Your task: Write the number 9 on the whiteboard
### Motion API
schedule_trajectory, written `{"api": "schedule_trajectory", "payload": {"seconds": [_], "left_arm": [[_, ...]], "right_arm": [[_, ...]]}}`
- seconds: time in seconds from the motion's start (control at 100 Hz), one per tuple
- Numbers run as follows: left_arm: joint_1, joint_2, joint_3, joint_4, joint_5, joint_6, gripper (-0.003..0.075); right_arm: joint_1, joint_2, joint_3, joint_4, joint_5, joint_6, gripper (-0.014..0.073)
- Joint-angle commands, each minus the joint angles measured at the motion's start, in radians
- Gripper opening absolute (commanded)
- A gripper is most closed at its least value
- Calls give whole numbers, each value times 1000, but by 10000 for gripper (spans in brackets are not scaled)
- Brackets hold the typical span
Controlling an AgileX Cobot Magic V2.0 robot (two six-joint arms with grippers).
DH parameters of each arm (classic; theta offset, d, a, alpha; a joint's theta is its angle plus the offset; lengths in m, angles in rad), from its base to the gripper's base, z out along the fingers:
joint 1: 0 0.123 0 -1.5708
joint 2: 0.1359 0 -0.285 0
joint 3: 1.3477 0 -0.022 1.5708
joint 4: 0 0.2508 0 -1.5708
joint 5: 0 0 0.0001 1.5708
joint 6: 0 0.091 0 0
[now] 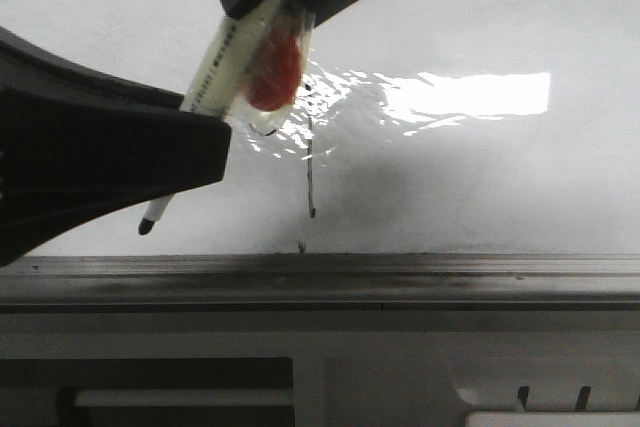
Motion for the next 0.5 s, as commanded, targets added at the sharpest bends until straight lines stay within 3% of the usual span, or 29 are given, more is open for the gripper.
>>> {"api": "schedule_trajectory", "payload": {"seconds": [0.0,0.06,0.11,0.25,0.49], "left_arm": [[-8,-8,-27,-54,-104,-15,-20],[-8,-8,-25,-194,-104,-15,-20],[-8,-8,-23,-335,-104,-15,-20],[-8,-8,-23,-656,-94,-15,-20],[-8,-1,-32,-772,33,-15,-20]], "right_arm": [[0,-19,-33,18,-76,-13,337],[0,-19,-33,18,-89,-13,450],[0,-19,-33,18,-91,-13,492],[0,-19,-33,18,-79,-13,482],[0,-19,-31,18,-69,-13,482]]}}
